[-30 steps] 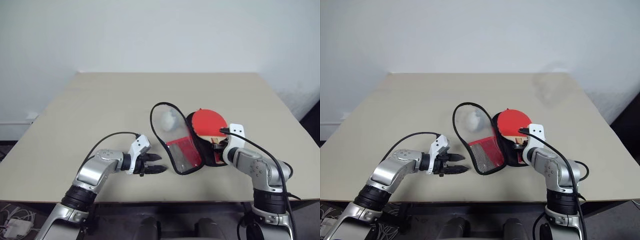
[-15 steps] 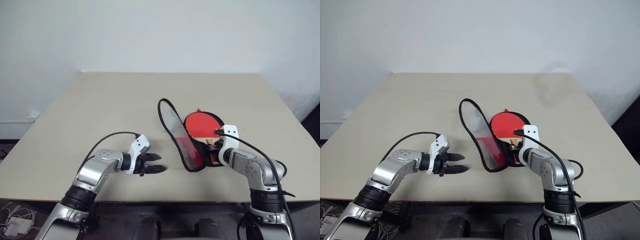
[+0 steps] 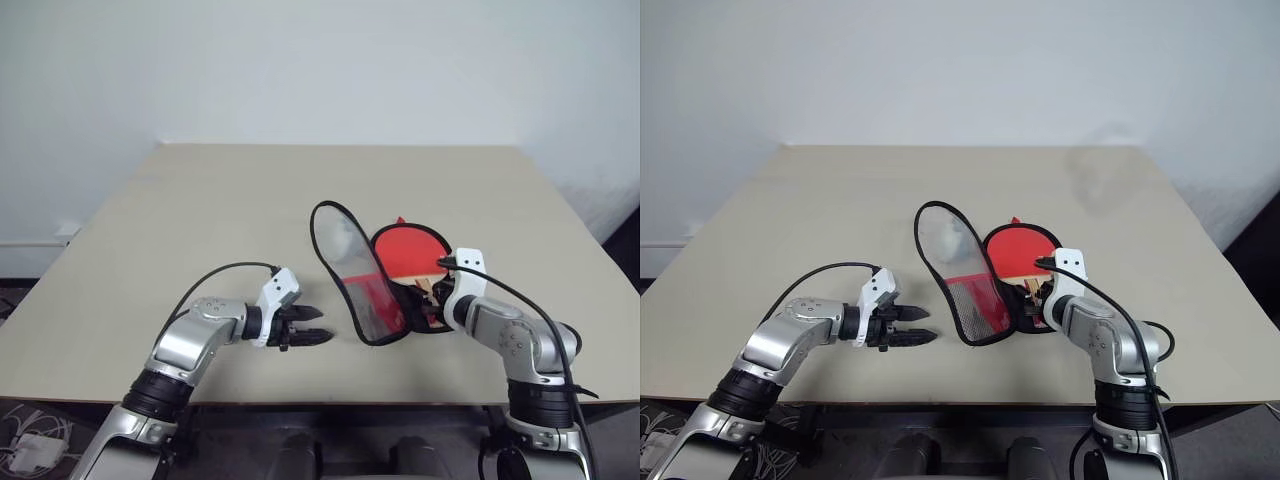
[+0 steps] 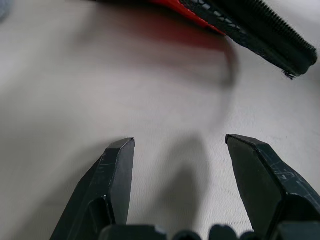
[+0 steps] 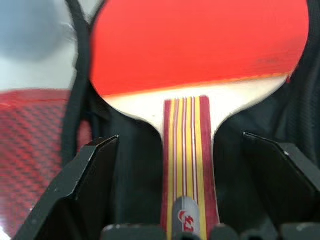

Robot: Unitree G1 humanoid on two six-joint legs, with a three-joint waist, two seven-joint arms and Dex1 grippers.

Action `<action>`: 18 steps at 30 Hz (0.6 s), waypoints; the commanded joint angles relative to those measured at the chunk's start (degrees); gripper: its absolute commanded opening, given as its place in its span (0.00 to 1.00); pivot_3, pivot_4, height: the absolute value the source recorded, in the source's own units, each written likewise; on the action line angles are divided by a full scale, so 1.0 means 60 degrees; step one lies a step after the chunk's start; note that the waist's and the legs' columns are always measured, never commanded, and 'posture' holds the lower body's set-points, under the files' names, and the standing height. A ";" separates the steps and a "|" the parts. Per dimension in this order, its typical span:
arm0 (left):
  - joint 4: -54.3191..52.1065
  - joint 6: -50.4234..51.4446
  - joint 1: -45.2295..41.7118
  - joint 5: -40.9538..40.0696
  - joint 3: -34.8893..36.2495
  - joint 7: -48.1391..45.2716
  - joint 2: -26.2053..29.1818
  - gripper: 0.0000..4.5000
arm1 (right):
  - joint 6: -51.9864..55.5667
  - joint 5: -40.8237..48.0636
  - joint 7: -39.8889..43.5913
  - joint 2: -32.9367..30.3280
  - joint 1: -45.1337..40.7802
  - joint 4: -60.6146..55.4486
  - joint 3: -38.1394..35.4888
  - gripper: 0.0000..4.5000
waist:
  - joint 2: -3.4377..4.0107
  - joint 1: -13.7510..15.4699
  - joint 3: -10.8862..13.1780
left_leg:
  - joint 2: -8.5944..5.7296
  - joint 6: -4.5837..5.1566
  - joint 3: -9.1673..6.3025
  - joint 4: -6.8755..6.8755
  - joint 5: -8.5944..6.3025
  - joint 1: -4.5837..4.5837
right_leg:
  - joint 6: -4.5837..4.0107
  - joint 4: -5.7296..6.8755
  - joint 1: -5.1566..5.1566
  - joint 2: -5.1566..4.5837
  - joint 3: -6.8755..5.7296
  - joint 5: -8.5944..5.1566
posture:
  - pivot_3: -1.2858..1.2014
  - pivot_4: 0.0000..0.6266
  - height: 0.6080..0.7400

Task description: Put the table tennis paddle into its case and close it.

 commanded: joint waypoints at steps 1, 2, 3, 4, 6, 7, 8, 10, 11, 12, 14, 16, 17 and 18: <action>-0.0095 -0.0053 -0.0563 -0.0339 0.0432 -0.0084 -0.0261 0.69 | -0.1379 0.1130 0.1292 -0.0593 -0.0388 -0.1117 -0.1306 0.91 | 0.0002 0.0012 0.0004 | -0.0001 0.0000 0.0002 0.0001 0.0000 -0.0003 | 0.0001 -0.0003 0.0001 -0.0002 0.0000 0.0000 | 0.52 0.00 1.00; 0.0175 -0.0371 -0.0751 -0.0215 0.0370 -0.0073 -0.0453 0.69 | -0.1612 0.1582 0.1500 -0.0688 -0.0636 -0.1054 -0.1848 0.91 | 0.0000 -0.0001 0.0003 | -0.0001 0.0000 0.0002 0.0005 0.0000 -0.0002 | 0.0002 -0.0004 0.0005 -0.0002 0.0000 -0.0001 | 0.52 0.00 1.00; 0.0492 -0.0634 -0.0954 -0.0042 0.0282 0.0022 -0.0681 0.69 | -0.1831 0.1960 0.1663 -0.0775 -0.0877 -0.0917 -0.2313 0.91 | -0.0001 -0.0001 0.0003 | 0.0000 0.0000 0.0000 0.0006 0.0000 0.0001 | 0.0002 -0.0005 0.0006 0.0000 0.0000 -0.0001 | 0.52 0.00 1.00; 0.0905 -0.0927 -0.1196 0.0162 0.0179 0.0175 -0.0986 0.69 | -0.2169 0.2167 0.1654 -0.0850 -0.1172 -0.0656 -0.2749 0.91 | 0.0000 -0.0001 0.0003 | -0.0001 0.0001 -0.0001 0.0006 0.0001 0.0004 | 0.0002 -0.0004 0.0008 0.0001 -0.0001 0.0000 | 0.52 0.00 1.00; 0.1571 -0.1335 -0.1554 0.0461 0.0043 0.0409 -0.1492 0.69 | -0.2663 0.2360 0.1363 -0.0886 -0.1707 -0.0016 -0.3383 0.91 | -0.0003 0.0000 0.0002 | -0.0001 0.0001 -0.0005 0.0007 0.0001 0.0008 | 0.0002 -0.0003 0.0011 0.0006 0.0000 0.0000 | 0.52 0.00 1.00; 0.1956 -0.1609 -0.1756 0.0618 -0.0031 0.0582 -0.1836 0.69 | -0.2912 0.2682 0.1036 -0.0788 -0.2140 0.0500 -0.3956 0.91 | -0.0005 -0.0005 0.0000 | 0.0000 0.0002 -0.0008 0.0007 0.0001 0.0008 | 0.0002 -0.0003 0.0012 0.0009 0.0000 0.0000 | 0.52 0.00 1.00; 0.2234 -0.1816 -0.1894 0.0727 -0.0073 0.0682 -0.2066 0.69 | -0.3071 0.2935 0.0821 -0.0718 -0.2429 0.0854 -0.4338 0.91 | -0.0005 -0.0003 0.0000 | 0.0000 0.0003 -0.0009 0.0007 0.0002 0.0009 | 0.0002 -0.0004 0.0013 0.0012 0.0001 0.0000 | 0.52 0.00 1.00; 0.2773 -0.1990 -0.2200 0.0828 -0.0151 0.0881 -0.2708 0.69 | -0.3440 0.3197 0.0406 -0.0703 -0.2830 0.1475 -0.4862 0.91 | -0.0006 -0.0001 0.0000 | -0.0001 0.0031 -0.0009 0.0007 0.0019 0.0004 | 0.0002 -0.0009 0.0016 0.0013 0.0003 0.0001 | 0.52 0.00 1.00; 0.2967 -0.2047 -0.2305 0.0853 -0.0167 0.0944 -0.2970 0.69 | -0.3612 0.3167 0.0266 -0.0749 -0.2907 0.1662 -0.4926 0.91 | -0.0006 0.0009 0.0000 | 0.0000 0.0042 -0.0009 0.0006 0.0026 0.0004 | 0.0003 -0.0010 0.0022 0.0016 0.0005 0.0001 | 0.52 0.00 1.00; 0.3260 -0.2211 -0.2457 0.0896 -0.0212 0.1200 -0.3557 0.69 | -0.3869 0.3210 0.0088 -0.0733 -0.3003 0.1854 -0.5064 0.91 | -0.0005 0.0016 0.0001 | 0.0000 0.0043 -0.0013 0.0003 0.0026 -0.0001 | 0.0003 -0.0010 0.0023 0.0018 0.0007 0.0000 | 0.52 0.00 1.00; 0.3675 -0.2477 -0.2696 0.0941 -0.0233 0.1640 -0.4543 0.69 | -0.4225 0.3277 -0.0127 -0.0692 -0.3057 0.2072 -0.5145 0.91 | -0.0002 0.0048 0.0000 | -0.0001 0.0044 -0.0014 -0.0001 0.0027 -0.0008 | 0.0012 -0.0014 0.0024 0.0018 0.0007 0.0001 | 0.52 0.00 1.00; 0.3860 -0.2406 -0.2891 0.0838 -0.0136 0.1923 -0.5287 0.69 | -0.4395 0.3290 -0.0245 -0.0671 -0.2996 0.2199 -0.5030 0.91 | -0.0003 0.0047 0.0001 | -0.0004 0.0044 -0.0011 0.0001 0.0027 -0.0015 | 0.0032 -0.0021 0.0027 0.0017 0.0014 0.0009 | 0.52 0.00 1.00; 0.3847 -0.2347 -0.2948 0.0762 -0.0071 0.2040 -0.5612 0.69 | -0.4461 0.3231 -0.0241 -0.0670 -0.2897 0.2167 -0.4871 0.91 | -0.0002 0.0018 0.0001 | -0.0005 0.0044 -0.0008 0.0001 0.0027 -0.0018 | 0.0033 -0.0023 0.0023 0.0018 0.0020 0.0009 | 0.52 0.00 1.00; 0.3803 -0.2257 -0.2974 0.0719 -0.0013 0.2123 -0.5840 0.69 | -0.4504 0.3214 -0.0235 -0.0670 -0.2809 0.2130 -0.4750 0.91 | 0.0001 0.0005 0.0001 | -0.0005 0.0045 -0.0006 0.0001 0.0027 -0.0018 | 0.0032 -0.0022 0.0019 0.0018 0.0025 0.0009 | 0.52 0.00 1.00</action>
